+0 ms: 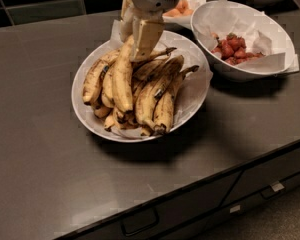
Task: Pick banana from white bowl
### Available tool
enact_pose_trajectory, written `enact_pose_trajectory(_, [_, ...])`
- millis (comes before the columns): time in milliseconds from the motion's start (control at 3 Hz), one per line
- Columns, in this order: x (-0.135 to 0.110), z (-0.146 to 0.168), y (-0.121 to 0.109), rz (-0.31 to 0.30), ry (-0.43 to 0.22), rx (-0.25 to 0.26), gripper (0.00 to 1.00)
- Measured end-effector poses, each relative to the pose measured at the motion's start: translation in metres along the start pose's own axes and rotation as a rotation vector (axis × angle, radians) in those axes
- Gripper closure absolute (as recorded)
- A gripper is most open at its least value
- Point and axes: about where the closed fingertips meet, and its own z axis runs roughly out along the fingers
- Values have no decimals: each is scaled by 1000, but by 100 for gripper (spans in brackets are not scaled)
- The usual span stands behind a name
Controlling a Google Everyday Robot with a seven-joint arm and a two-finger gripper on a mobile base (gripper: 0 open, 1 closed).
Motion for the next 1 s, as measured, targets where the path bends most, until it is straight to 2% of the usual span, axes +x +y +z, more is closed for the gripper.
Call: enact_pose_trajectory(1000, [-1,-29,22,-17,-70,103,100])
